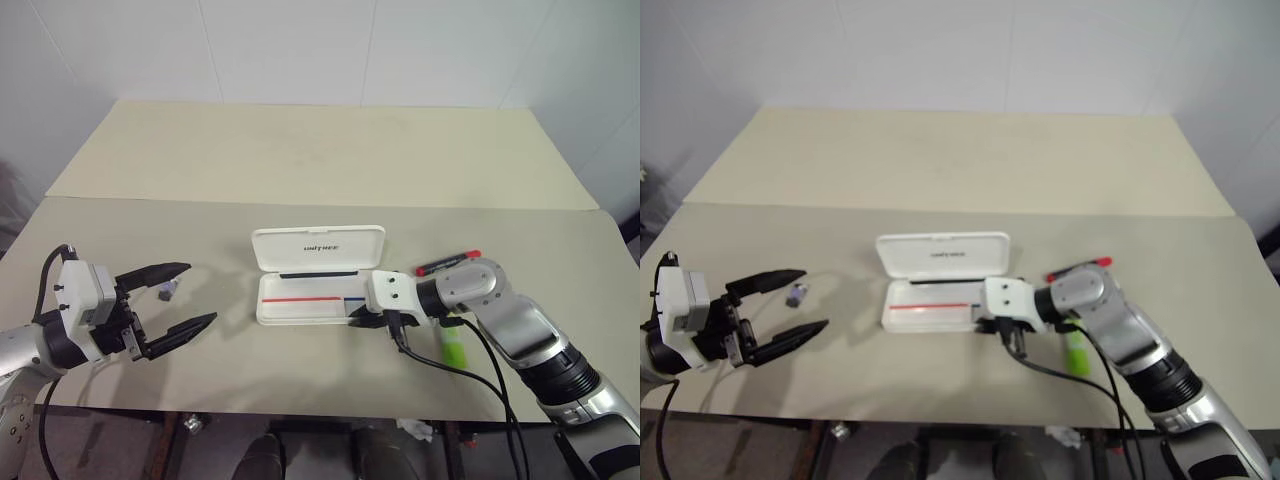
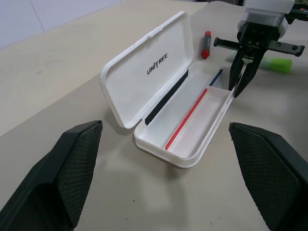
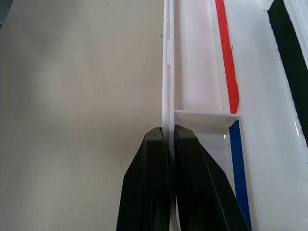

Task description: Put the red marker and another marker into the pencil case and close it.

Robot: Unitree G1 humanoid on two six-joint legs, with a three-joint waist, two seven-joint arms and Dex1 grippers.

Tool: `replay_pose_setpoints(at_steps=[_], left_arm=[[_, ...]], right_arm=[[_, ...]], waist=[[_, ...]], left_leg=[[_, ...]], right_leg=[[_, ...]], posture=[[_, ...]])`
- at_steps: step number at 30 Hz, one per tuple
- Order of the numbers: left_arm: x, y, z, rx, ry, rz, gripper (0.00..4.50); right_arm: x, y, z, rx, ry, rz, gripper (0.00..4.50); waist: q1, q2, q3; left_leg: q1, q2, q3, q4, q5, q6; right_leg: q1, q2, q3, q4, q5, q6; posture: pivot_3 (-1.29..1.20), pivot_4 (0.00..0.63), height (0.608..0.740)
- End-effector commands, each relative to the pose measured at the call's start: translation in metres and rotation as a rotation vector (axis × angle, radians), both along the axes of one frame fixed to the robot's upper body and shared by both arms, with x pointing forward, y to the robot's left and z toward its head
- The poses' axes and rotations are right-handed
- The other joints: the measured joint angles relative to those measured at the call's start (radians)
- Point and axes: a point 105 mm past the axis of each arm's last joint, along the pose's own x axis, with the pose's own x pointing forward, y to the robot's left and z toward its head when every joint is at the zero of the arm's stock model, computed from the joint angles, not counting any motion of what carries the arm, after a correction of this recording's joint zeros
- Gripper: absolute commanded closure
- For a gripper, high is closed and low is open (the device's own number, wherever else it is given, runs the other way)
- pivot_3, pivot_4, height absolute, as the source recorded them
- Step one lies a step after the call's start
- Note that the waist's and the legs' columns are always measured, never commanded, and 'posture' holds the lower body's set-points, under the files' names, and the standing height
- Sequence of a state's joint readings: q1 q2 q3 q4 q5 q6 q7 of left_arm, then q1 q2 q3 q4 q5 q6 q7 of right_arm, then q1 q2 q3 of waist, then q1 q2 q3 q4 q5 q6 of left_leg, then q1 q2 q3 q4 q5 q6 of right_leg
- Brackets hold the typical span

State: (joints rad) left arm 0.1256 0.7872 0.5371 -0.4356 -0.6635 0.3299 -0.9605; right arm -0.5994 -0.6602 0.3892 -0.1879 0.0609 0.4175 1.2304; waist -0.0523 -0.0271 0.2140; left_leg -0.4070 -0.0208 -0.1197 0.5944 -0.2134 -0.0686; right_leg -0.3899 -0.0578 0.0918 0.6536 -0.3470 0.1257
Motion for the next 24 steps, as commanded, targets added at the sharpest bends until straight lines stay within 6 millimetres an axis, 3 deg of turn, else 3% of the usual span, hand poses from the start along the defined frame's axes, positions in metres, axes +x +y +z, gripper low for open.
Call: replay_pose_setpoints(at_steps=[1,2,5,15,24], left_arm=[[-0.002,-0.005,0.007,0.001,-0.030,-0.023,0.00],[-0.002,-0.005,0.007,0.000,-0.031,-0.023,0.00],[-0.002,-0.006,0.007,-0.001,-0.034,-0.023,0.00],[-0.001,-0.006,0.007,-0.007,-0.038,-0.016,0.00],[0.006,-0.008,0.007,-0.021,-0.045,-0.023,0.00]], right_arm=[[-0.001,0.004,-0.001,0.009,-0.015,0.029,4.48],[0.000,0.004,-0.002,0.001,-0.018,0.035,4.48],[0.001,0.007,-0.003,0.006,-0.021,0.042,3.61],[0.003,0.004,0.003,0.036,-0.013,0.029,0.07],[0.006,-0.007,0.016,0.067,0.001,0.022,0.03]], waist=[[0.000,0.000,0.000],[0.000,0.000,0.000],[0.000,0.000,0.000],[-0.001,0.000,0.000],[0.001,0.000,0.000]], left_leg=[[0.000,0.000,0.000,0.000,0.000,0.000],[0.000,0.000,0.000,0.000,0.000,0.000],[0.000,0.000,0.000,0.000,0.000,0.000],[0.000,0.000,0.000,0.000,0.000,0.000],[0.000,0.000,0.000,0.000,0.000,0.000]], right_leg=[[0.000,0.000,0.000,0.000,0.000,0.000],[0.000,0.000,0.000,0.000,0.000,0.000],[0.000,0.000,0.000,0.000,0.000,0.000],[0.000,0.000,0.000,0.000,0.000,0.000],[0.000,0.000,0.000,0.000,0.000,0.000]], posture=[[0.00,0.150,0.740],[0.00,0.150,0.740],[0.00,0.150,0.740],[0.00,0.150,0.740],[0.00,0.150,0.740]])
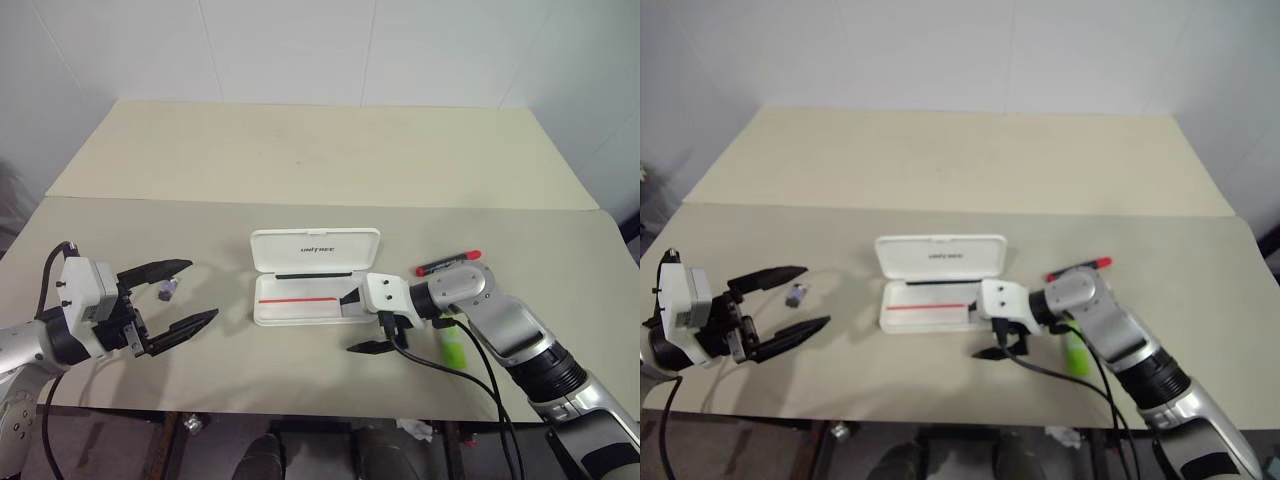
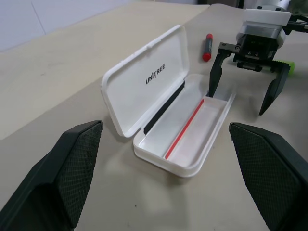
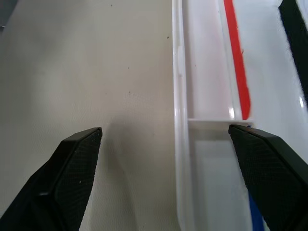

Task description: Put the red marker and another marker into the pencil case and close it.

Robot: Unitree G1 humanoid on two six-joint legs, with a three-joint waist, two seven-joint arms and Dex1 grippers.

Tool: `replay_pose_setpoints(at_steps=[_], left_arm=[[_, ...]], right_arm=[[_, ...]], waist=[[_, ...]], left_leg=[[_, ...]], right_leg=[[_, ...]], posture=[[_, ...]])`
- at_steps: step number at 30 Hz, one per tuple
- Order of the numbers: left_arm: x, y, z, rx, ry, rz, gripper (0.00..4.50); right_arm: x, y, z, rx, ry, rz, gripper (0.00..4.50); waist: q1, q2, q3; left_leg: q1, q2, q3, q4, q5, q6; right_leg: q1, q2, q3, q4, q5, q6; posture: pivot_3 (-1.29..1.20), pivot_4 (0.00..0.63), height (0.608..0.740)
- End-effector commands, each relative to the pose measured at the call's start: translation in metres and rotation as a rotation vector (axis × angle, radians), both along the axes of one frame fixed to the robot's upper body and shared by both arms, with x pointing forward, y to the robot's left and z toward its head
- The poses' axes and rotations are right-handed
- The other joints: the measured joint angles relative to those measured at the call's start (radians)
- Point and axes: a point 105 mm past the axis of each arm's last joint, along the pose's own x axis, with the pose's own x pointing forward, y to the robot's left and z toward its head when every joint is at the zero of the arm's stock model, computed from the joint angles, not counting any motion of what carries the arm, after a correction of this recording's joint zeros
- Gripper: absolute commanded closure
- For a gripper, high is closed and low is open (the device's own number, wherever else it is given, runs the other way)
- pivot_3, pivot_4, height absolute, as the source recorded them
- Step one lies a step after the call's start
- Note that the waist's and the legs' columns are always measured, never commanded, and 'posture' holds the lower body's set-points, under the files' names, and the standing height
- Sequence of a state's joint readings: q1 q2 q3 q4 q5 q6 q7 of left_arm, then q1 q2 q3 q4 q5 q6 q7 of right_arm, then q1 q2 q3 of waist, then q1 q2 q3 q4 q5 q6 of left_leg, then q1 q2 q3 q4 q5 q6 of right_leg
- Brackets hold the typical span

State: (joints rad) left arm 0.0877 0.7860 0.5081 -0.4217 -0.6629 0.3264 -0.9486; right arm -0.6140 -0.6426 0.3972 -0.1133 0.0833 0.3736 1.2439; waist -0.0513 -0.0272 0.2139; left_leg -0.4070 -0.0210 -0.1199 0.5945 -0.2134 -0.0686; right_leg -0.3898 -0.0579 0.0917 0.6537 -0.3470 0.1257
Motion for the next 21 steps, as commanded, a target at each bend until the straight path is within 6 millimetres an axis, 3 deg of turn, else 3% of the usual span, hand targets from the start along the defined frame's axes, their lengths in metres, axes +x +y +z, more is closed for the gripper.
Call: replay_pose_setpoints(at_steps=[1,6,9,14,21], left_arm=[[0.001,-0.005,0.004,-0.012,-0.030,-0.016,0.00],[0.003,-0.008,0.002,-0.019,-0.028,-0.029,0.00],[0.006,-0.010,0.001,-0.023,-0.028,-0.036,0.00],[0.008,-0.012,0.001,-0.029,-0.034,-0.045,0.00],[0.010,-0.015,0.001,-0.036,-0.042,-0.049,0.00]], right_arm=[[0.000,-0.009,0.023,0.052,-0.029,0.015,0.03],[0.001,-0.019,0.032,0.048,-0.022,0.023,0.03],[0.009,-0.035,0.038,-0.005,-0.036,0.010,0.03],[0.038,-0.062,0.050,-0.083,-0.121,-0.057,0.03],[0.082,-0.084,0.059,-0.204,-0.247,-0.148,0.03]], waist=[[0.001,0.000,0.000],[0.000,0.000,0.000],[0.001,0.000,0.000],[-0.002,0.000,0.000],[-0.006,0.000,0.000]], left_leg=[[0.000,0.000,0.000,0.000,0.000,0.000],[0.000,0.000,0.000,0.000,0.000,0.000],[0.000,0.000,0.000,0.000,0.000,0.000],[0.000,0.000,0.000,0.001,0.000,0.000],[0.000,0.000,0.001,0.000,0.000,0.000]], right_leg=[[0.000,0.000,0.000,0.000,0.000,0.000],[0.000,0.000,0.000,0.000,0.000,0.000],[0.000,0.000,0.000,0.000,0.000,0.000],[0.001,0.000,0.000,0.000,0.000,0.000],[0.000,0.000,0.001,0.000,0.000,0.000]], posture=[[0.00,0.150,0.740],[0.00,0.150,0.740],[0.00,0.150,0.740],[0.00,0.150,0.740],[0.00,0.150,0.740]])
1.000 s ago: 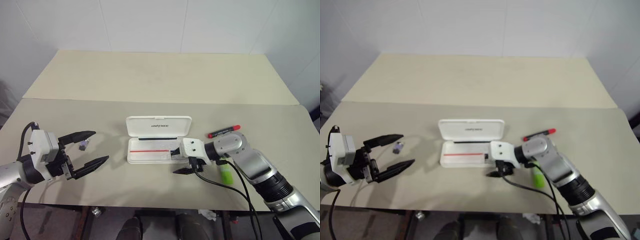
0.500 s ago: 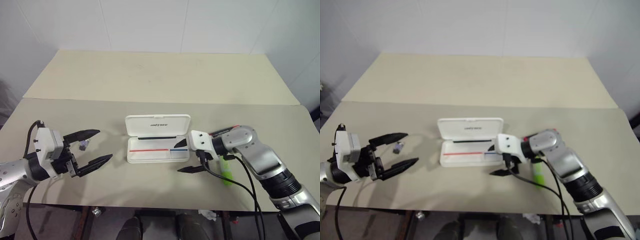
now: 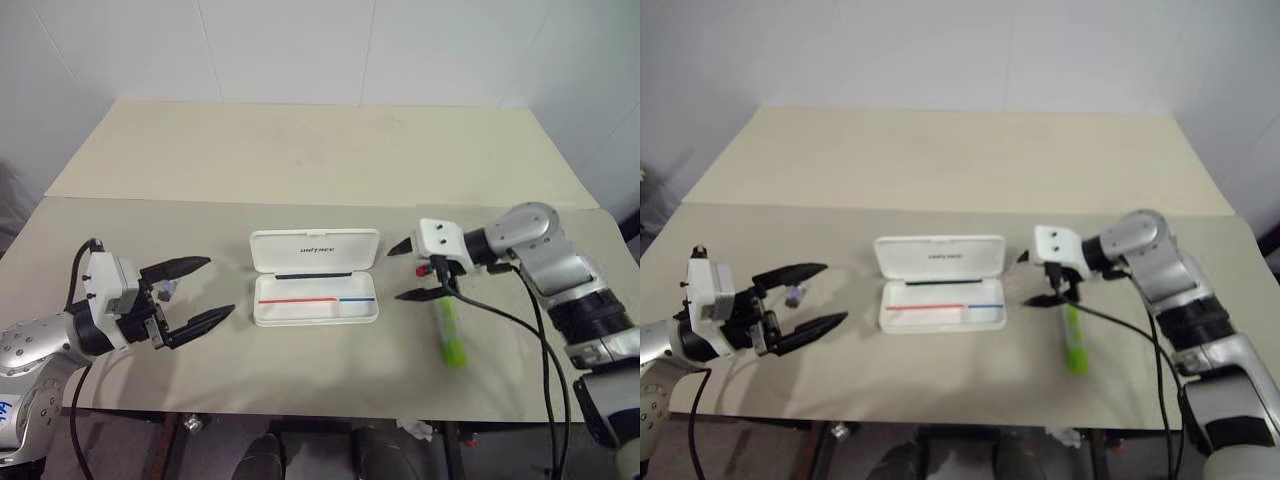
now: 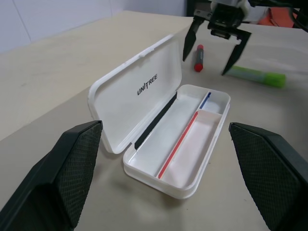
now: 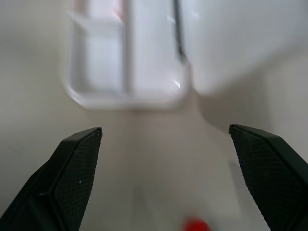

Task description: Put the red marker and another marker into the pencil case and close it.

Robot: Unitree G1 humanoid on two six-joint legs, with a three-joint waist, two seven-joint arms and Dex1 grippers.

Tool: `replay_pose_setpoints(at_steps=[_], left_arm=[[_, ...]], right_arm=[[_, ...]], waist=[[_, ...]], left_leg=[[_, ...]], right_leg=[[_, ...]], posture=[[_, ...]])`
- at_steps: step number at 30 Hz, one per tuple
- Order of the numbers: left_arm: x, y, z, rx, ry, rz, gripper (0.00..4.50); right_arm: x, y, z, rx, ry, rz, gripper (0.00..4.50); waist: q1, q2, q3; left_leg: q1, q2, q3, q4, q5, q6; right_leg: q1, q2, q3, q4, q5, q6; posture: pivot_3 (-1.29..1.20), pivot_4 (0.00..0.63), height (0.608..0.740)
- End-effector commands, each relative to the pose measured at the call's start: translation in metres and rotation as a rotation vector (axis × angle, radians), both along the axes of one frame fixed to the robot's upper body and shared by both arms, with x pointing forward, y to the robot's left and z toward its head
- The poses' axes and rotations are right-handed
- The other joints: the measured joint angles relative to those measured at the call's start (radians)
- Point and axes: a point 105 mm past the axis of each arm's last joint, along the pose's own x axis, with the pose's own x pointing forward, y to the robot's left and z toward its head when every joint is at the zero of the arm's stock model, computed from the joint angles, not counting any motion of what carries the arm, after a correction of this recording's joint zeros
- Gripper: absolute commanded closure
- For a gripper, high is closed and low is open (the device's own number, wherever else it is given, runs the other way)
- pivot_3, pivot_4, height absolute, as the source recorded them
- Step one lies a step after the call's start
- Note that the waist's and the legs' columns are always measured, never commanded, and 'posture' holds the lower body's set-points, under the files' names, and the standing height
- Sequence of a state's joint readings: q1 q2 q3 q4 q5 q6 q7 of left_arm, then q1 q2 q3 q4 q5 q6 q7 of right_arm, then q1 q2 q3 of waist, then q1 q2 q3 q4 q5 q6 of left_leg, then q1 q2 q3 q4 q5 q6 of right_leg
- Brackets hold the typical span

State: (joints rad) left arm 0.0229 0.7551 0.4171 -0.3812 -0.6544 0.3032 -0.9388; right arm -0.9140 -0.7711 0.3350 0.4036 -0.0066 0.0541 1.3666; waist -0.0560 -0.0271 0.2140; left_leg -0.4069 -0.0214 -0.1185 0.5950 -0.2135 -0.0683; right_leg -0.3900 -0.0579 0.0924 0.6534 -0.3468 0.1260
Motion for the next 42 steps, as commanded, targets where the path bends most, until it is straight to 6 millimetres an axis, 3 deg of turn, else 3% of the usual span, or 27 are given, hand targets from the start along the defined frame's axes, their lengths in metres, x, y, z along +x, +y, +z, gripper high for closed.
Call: replay_pose_setpoints(at_steps=[1,35,38,42], left_arm=[[-0.001,-0.002,0.006,0.006,-0.046,-0.002,0.00],[-0.011,0.000,0.007,0.000,-0.065,0.054,0.00],[-0.012,0.001,0.007,0.000,-0.065,0.059,0.00],[-0.014,0.001,0.008,0.003,-0.067,0.066,0.00]], right_arm=[[0.016,-0.006,0.007,-0.064,-0.077,-0.007,0.03],[0.043,-0.042,-0.009,-0.449,-0.056,-0.013,0.03],[0.045,-0.044,-0.008,-0.461,-0.063,-0.033,0.60],[0.049,-0.041,-0.006,-0.451,-0.082,-0.046,2.01]], waist=[[-0.001,0.000,0.000],[-0.003,0.000,0.000],[-0.003,0.000,0.000],[-0.003,0.000,0.000]], left_leg=[[0.000,0.000,0.000,0.000,0.000,0.000],[0.002,0.000,0.001,0.002,0.000,0.000],[0.003,0.000,0.001,0.003,0.000,0.000],[0.003,-0.001,0.001,0.004,0.000,0.000]], right_leg=[[0.000,0.000,0.000,0.000,0.000,0.000],[0.000,0.000,0.002,0.004,0.000,0.000],[0.002,0.000,0.002,0.004,0.000,0.000],[0.002,0.000,0.002,0.004,0.001,0.000]], posture=[[0.00,0.150,0.740],[0.00,0.150,0.740],[0.00,0.150,0.740],[0.00,0.150,0.740]])
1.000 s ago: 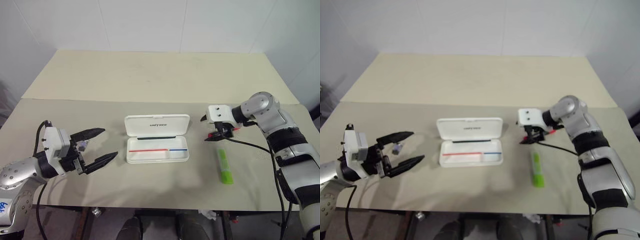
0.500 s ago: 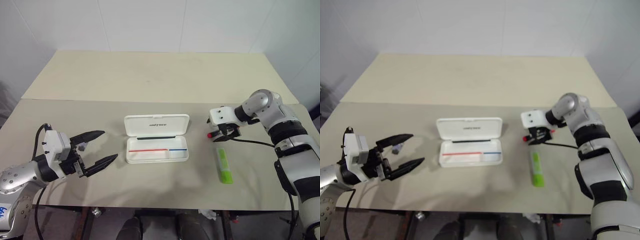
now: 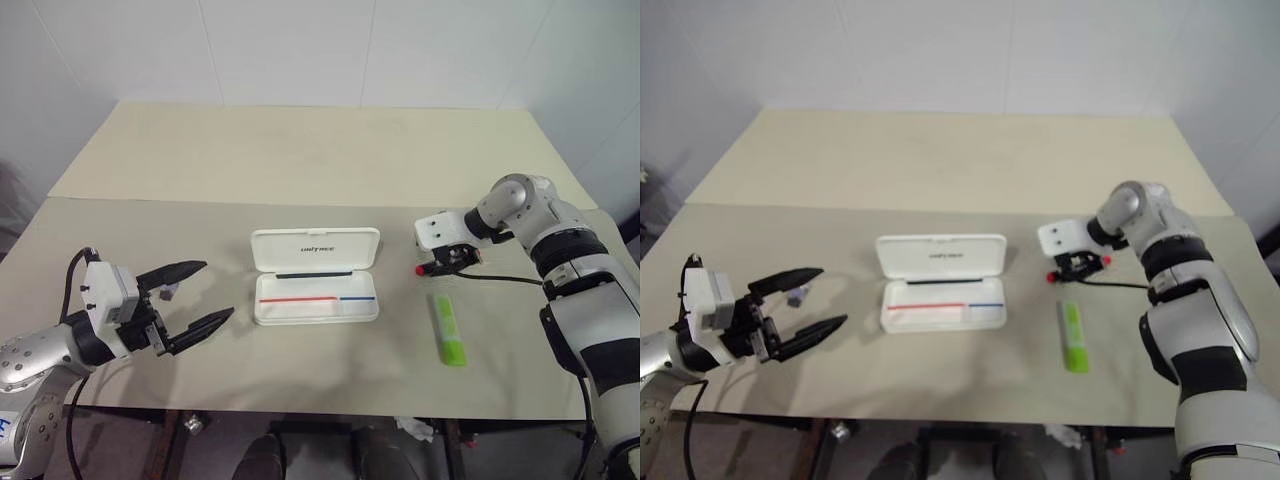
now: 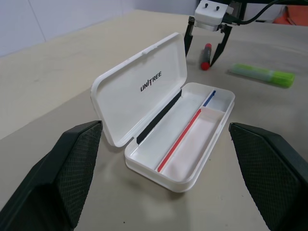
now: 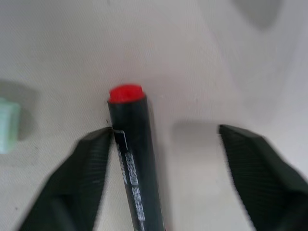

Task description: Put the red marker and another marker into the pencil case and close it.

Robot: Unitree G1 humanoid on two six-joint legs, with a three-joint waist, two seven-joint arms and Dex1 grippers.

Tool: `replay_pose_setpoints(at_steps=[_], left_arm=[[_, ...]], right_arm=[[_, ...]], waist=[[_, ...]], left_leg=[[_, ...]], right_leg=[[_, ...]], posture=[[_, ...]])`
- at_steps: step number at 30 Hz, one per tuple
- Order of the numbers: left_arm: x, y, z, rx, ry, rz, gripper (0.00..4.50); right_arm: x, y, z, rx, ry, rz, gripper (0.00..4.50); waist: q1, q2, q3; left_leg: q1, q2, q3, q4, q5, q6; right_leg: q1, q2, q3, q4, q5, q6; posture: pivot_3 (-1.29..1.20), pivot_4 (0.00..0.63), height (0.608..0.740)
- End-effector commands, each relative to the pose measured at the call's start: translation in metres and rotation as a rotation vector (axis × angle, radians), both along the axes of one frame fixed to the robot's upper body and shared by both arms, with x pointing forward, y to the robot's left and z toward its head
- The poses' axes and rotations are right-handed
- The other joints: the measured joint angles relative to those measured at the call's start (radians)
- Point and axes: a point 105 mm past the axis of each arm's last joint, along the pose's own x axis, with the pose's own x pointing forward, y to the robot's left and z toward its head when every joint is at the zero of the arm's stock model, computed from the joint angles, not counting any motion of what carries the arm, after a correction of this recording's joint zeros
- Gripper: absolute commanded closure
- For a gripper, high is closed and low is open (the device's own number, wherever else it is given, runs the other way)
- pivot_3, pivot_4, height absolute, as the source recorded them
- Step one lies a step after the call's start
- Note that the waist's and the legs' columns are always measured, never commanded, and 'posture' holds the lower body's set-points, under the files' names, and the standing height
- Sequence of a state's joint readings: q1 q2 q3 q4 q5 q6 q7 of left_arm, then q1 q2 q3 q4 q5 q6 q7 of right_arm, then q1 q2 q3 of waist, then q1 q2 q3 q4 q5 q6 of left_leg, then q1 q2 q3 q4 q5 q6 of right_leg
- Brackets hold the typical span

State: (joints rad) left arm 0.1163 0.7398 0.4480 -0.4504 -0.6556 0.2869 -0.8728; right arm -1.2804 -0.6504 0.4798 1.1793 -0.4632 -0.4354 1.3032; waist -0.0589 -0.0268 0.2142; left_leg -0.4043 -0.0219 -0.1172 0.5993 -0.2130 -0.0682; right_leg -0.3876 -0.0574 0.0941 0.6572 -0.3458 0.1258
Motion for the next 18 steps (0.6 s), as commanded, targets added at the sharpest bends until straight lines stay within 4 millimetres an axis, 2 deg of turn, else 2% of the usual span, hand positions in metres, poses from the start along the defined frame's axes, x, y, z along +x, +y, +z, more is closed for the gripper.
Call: replay_pose_setpoints(at_steps=[1,4,6,9,18], left_arm=[[-0.004,-0.001,0.012,0.005,-0.062,0.002,0.00],[-0.004,0.000,0.014,0.008,-0.065,0.006,0.00],[-0.005,0.001,0.014,0.011,-0.065,0.006,0.00],[-0.006,0.000,0.013,0.014,-0.063,0.002,0.00],[0.001,-0.001,0.016,0.017,-0.062,-0.025,0.00]], right_arm=[[0.006,0.001,0.009,-0.005,-0.051,-0.010,2.37],[0.007,0.005,0.010,0.012,-0.059,-0.005,3.51],[0.008,0.009,0.011,0.036,-0.071,-0.002,3.94],[0.010,0.014,0.015,0.080,-0.091,0.001,3.94],[0.025,0.046,0.052,0.326,-0.253,-0.014,3.94]], waist=[[0.000,0.000,0.000],[-0.005,0.000,0.000],[-0.007,0.000,0.000],[-0.014,0.000,0.000],[-0.025,0.000,0.000]], left_leg=[[0.000,0.000,0.000,0.000,0.000,0.000],[0.001,0.000,0.000,0.000,0.000,0.000],[0.001,0.001,0.000,0.000,0.000,0.000],[0.001,0.001,0.000,0.000,0.000,0.000],[0.000,0.001,0.001,-0.003,0.000,-0.001]], right_leg=[[0.000,0.000,0.000,0.000,0.000,0.000],[0.000,0.000,0.000,0.001,0.000,0.000],[0.000,0.001,0.000,0.001,0.000,0.000],[0.000,0.001,0.001,0.001,0.000,0.000],[-0.003,0.002,0.002,0.001,0.000,0.000]], posture=[[0.00,0.150,0.740],[0.00,0.150,0.740],[0.00,0.150,0.740],[0.00,0.150,0.740],[0.00,0.150,0.740]])
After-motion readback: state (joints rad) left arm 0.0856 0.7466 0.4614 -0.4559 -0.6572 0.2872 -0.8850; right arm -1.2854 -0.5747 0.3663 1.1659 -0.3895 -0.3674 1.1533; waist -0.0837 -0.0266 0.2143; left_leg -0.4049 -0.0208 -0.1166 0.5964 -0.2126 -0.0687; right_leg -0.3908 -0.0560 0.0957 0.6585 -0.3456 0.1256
